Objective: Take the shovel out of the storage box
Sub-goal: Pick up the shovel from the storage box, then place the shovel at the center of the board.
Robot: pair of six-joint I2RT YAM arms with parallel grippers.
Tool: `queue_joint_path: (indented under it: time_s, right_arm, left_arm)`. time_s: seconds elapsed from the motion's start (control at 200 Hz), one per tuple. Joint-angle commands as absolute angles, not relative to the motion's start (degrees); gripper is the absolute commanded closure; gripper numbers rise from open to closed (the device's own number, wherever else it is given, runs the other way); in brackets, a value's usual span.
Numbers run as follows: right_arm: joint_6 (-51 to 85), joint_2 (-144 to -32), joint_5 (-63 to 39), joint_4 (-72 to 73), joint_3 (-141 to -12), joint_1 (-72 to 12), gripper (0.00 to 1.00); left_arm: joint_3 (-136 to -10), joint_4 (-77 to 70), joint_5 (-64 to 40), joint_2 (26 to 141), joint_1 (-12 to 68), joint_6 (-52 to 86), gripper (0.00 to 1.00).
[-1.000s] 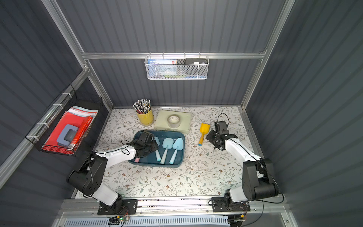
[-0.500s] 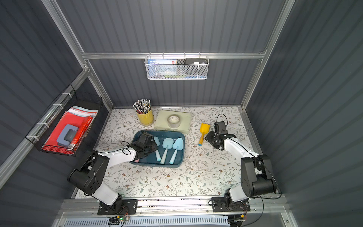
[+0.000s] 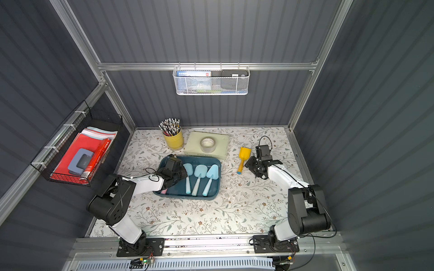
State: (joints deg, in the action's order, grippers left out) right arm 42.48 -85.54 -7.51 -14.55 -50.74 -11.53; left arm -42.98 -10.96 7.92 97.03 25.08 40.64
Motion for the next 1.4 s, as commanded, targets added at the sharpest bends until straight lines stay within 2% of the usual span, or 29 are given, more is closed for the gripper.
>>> queue_joint_path:
  time_s: [0.0, 0.145, 0.22, 0.37, 0.545, 0.62, 0.715, 0.795, 0.895, 1.126, 1.391]
  right_arm:
    - [43.41, -85.34, -7.60, -14.32, -49.83, -11.79, 0.44]
    - [43.50, -85.43, -7.99, -13.85, -49.99, -12.19, 0.44]
    - [43.44, -85.02, -5.78, -14.89, -50.80, -13.18, 0.44]
    - [42.80, -83.12, -1.42, -15.52, -52.19, -16.26, 0.43]
    - [41.47, -81.01, -2.01, -13.50, -53.34, -19.20, 0.43]
    - [40.88, -80.53, -5.83, -11.23, -53.15, -19.84, 0.42]
    - [41.08, -80.42, -16.44, -4.42, -51.35, -20.10, 0.42]
    - [42.91, -80.92, -27.04, 5.18, -49.05, -20.47, 0.42]
    - [46.10, -81.86, -35.07, 15.94, -47.23, -21.41, 0.42]
    - [50.46, -84.98, -41.11, 30.40, -48.99, -24.78, 0.39]
    - [50.66, -91.70, -41.70, 33.26, -53.70, -29.18, 0.40]
  left_arm:
    - [-44.39, -6.77, 6.93, 97.31, 25.00, 39.44, 0.78]
    - [-46.11, -4.86, 7.04, 95.94, 24.96, 39.11, 0.92]
    - [-46.89, -4.55, 6.87, 94.96, 24.90, 39.22, 0.96]
    - [-49.10, -3.12, 6.23, 93.40, 24.97, 39.24, 0.98]
    - [-54.63, 1.52, 6.70, 89.24, 24.96, 39.00, 0.99]
    - [-57.94, 4.30, 7.82, 86.92, 24.96, 38.43, 0.99]
    - [-61.92, 6.35, 8.82, 85.00, 24.96, 37.93, 0.98]
    - [-64.50, 6.60, 8.63, 84.16, 24.96, 37.94, 0.98]
    - [-66.22, 5.14, 7.80, 84.07, 24.96, 37.97, 0.97]
    - [-69.24, -0.54, 1.82, 88.55, 24.95, 37.75, 0.97]
    - [-70.58, -3.74, -1.62, 92.17, 24.96, 38.45, 0.99]
